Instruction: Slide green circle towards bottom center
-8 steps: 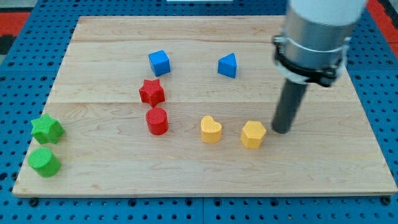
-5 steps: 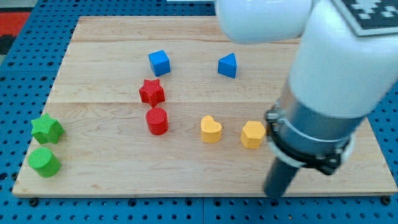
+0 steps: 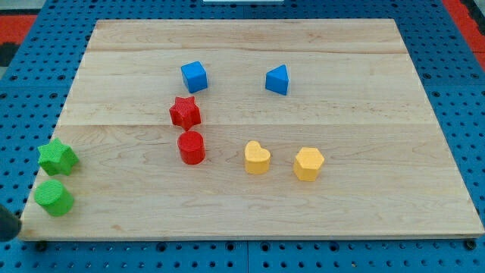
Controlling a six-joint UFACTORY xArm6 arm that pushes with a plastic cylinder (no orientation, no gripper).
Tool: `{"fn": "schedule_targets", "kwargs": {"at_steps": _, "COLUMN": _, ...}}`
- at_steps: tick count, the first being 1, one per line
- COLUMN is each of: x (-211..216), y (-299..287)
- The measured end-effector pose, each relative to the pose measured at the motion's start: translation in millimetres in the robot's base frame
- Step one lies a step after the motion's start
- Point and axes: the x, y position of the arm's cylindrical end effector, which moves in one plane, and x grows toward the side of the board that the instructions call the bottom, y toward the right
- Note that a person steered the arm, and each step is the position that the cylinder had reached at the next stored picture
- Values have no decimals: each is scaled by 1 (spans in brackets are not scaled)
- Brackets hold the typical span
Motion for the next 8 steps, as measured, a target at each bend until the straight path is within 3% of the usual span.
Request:
{"fn": "schedule_targets", "kwargs": {"at_steps": 5, "x": -47, "y": 71}}
{"fn": "schedule_targets", "kwargs": {"at_steps": 7, "x": -90, "y": 56}}
{"fn": "schedule_targets", "kwargs": {"at_steps": 8, "x": -90, "y": 84}}
